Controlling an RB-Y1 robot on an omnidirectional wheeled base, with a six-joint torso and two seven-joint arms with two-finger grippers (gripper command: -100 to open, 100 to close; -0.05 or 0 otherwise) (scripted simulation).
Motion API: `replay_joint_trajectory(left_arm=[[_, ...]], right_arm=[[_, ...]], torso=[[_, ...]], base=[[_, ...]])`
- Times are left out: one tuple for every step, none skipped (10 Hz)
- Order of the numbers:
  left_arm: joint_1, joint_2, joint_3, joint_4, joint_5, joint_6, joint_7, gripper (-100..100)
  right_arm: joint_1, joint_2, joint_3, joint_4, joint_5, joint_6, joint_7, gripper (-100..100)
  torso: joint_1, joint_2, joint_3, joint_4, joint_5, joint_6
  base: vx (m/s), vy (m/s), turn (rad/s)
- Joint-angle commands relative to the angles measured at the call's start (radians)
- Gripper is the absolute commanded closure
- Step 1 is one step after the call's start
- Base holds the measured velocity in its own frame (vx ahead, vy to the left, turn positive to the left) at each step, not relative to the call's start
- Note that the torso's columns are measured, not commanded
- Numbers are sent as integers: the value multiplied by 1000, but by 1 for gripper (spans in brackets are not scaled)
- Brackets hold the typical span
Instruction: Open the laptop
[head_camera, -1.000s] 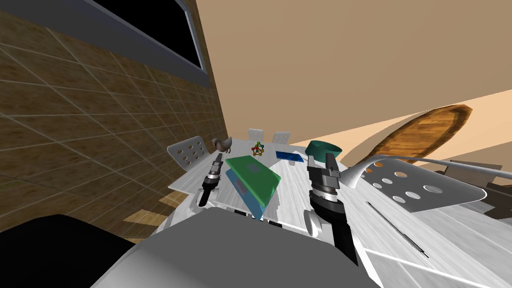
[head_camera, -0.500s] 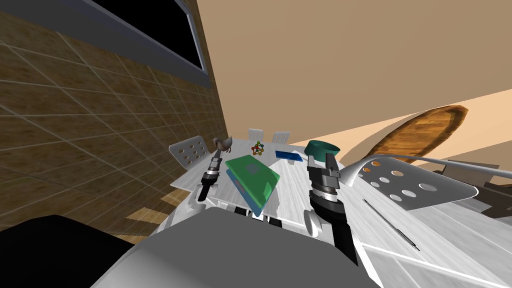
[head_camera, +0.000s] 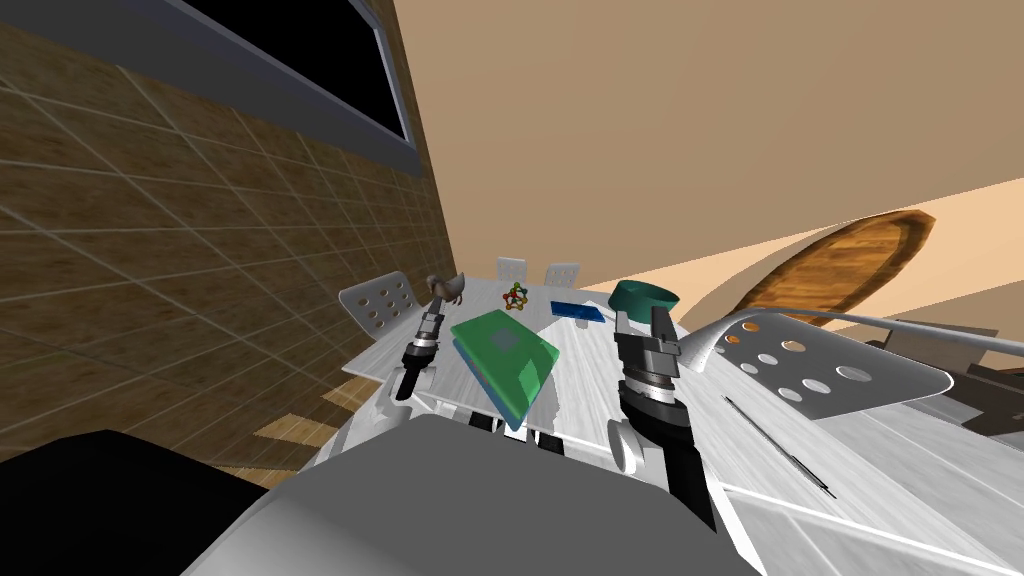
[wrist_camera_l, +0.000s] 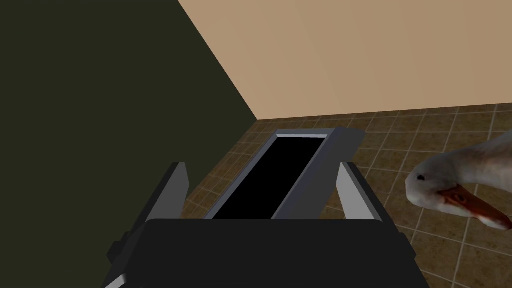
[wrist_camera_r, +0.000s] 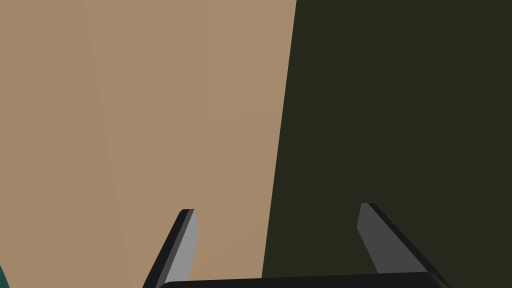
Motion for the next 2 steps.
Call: replay_joint_trajectory(left_arm=[[0,0,0,0,0,0,0,0],[0,0,0,0,0,0,0,0]], right_arm=[[0,0,0,0,0,0,0,0],[0,0,0,0,0,0,0,0]], torso=[[0,0,0,0,0,0],[0,0,0,0,0,0]], base=[[0,0,0],[0,0,0]])
